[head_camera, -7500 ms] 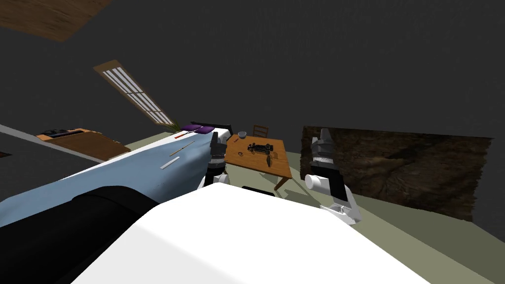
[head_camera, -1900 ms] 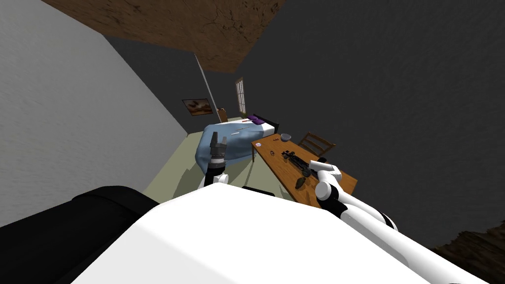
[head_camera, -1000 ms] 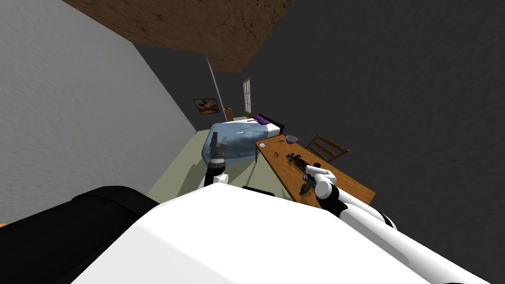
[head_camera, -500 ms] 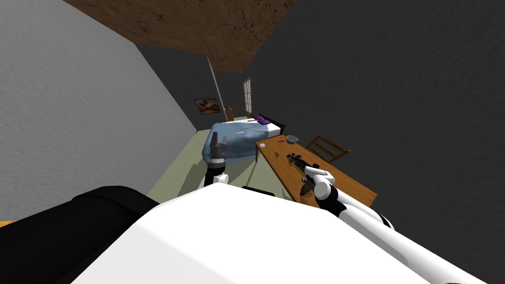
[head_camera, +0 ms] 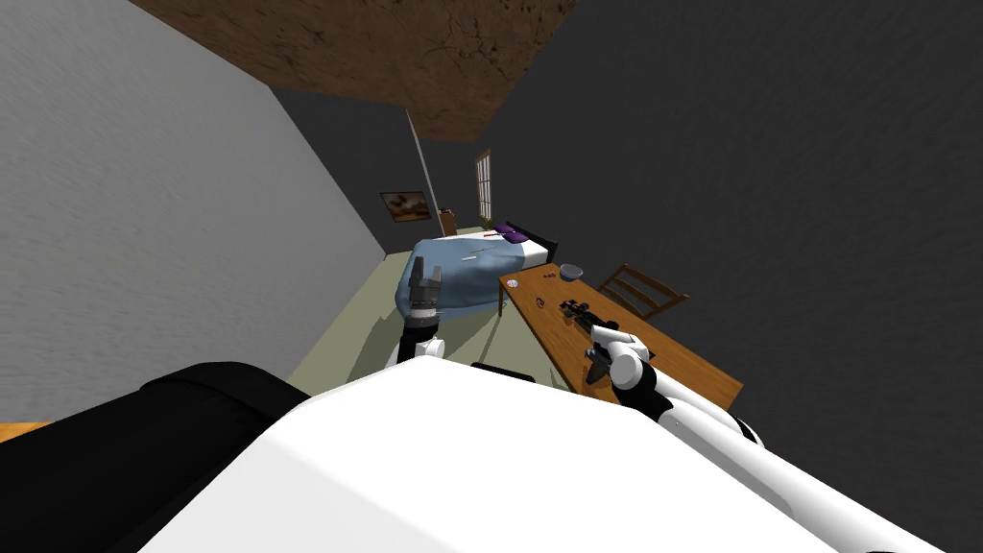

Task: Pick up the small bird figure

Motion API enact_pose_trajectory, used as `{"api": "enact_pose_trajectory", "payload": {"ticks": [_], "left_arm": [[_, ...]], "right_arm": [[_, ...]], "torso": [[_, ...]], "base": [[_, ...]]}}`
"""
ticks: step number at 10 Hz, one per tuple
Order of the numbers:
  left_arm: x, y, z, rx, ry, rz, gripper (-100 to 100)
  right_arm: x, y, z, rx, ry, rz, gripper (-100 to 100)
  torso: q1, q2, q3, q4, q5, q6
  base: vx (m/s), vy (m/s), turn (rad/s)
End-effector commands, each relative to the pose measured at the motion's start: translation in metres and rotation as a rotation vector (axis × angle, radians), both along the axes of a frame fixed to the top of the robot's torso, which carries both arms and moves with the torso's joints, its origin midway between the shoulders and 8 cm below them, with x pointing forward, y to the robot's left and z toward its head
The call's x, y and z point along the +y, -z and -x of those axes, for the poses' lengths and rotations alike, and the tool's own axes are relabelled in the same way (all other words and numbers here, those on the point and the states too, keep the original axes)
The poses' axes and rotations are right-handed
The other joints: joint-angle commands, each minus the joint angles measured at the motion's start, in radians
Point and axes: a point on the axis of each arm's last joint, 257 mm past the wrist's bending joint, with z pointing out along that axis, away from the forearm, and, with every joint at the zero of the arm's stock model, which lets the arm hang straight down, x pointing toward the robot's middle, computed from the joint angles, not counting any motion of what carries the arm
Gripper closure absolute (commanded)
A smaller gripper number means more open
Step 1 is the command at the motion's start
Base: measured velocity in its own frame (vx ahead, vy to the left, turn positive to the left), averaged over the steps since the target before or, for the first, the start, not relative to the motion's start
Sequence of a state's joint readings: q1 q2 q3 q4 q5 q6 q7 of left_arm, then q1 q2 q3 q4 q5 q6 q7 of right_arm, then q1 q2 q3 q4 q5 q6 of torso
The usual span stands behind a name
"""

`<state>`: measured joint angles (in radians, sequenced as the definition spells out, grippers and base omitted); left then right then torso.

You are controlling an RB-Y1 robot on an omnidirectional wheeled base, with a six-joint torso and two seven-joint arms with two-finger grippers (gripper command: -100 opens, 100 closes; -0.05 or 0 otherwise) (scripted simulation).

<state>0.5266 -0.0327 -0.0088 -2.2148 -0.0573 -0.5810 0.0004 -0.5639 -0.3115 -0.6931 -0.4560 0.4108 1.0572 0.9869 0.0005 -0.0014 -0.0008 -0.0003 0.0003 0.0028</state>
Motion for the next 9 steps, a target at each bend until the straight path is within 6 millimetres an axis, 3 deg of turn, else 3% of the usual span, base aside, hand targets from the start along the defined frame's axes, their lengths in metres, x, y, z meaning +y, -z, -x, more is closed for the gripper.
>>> {"api": "enact_pose_trajectory", "payload": {"ticks": [1, 4, 5, 9], "left_arm": [[0.0, 0.0, 0.0, 0.0, 0.0, 0.0, 0], [0.0, 0.0, 0.0, 0.0, 0.0, 0.0, 0], [0.0, 0.0, 0.0, 0.0, 0.0, 0.0, 0], [0.0, 0.0, 0.0, 0.0, 0.0, 0.0, 0]], "right_arm": [[0.0057, 0.0118, 0.009, -0.001, 0.012, 0.0, -100], [0.0085, 0.0159, 0.0122, 0.002, 0.015, -0.001, -100], [0.0086, 0.0166, 0.0121, -0.001, 0.017, 0.0, 100], [0.0072, 0.0166, 0.014, 0.003, 0.018, 0.001, 100]], "torso": [[0.0, 0.0, 0.0, 0.0, 0.0, 0.0], [-0.005, -0.001, 0.0, 0.0, -0.001, 0.0], [-0.003, 0.0, 0.0, 0.0, -0.001, 0.0], [-0.002, -0.003, -0.002, 0.0, -0.002, -0.002]], "base": [[0.007, -0.032, 0.098], [0.011, -0.055, 0.042], [0.001, -0.007, -0.006], [-0.001, -0.001, -0.005]]}}
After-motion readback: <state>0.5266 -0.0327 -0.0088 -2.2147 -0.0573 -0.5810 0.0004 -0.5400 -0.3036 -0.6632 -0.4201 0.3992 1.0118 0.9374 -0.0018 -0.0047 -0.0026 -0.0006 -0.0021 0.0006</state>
